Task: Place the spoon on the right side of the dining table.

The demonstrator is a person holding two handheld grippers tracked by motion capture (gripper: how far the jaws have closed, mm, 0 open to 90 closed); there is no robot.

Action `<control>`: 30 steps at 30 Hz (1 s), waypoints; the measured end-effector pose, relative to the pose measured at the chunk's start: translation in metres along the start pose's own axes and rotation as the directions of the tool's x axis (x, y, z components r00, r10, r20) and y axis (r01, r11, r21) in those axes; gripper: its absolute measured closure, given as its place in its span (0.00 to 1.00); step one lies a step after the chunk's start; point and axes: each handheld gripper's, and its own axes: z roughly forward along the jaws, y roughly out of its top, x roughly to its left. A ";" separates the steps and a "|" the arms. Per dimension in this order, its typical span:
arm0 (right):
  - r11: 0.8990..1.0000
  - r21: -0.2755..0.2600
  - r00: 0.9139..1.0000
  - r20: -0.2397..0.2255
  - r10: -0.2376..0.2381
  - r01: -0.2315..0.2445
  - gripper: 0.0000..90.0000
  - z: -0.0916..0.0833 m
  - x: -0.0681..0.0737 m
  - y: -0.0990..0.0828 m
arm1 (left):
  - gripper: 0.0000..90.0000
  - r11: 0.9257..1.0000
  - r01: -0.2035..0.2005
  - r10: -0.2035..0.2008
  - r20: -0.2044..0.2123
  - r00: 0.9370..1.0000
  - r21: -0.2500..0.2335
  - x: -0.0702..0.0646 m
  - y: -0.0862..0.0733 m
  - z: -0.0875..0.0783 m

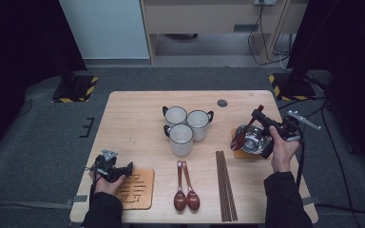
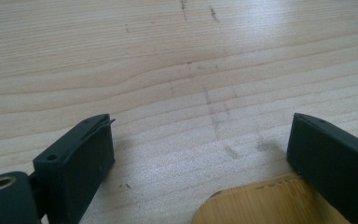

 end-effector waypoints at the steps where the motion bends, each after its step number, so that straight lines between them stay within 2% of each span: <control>1: 1.000 -0.003 1.000 0.003 0.005 -0.005 0.95 0.000 -0.001 0.001 | 0.07 1.000 0.000 0.000 0.000 1.000 0.000 0.000 0.000 0.000; 15: 0.998 -0.044 0.998 0.032 0.054 -0.053 0.95 -0.001 -0.017 0.010 | 0.07 1.000 0.000 0.000 0.000 1.000 0.000 0.000 0.000 0.000; 30: 0.994 -0.072 0.994 0.076 0.083 -0.078 0.95 -0.003 -0.032 0.014 | 0.07 1.000 0.000 0.000 -0.001 1.000 0.000 0.000 0.000 0.000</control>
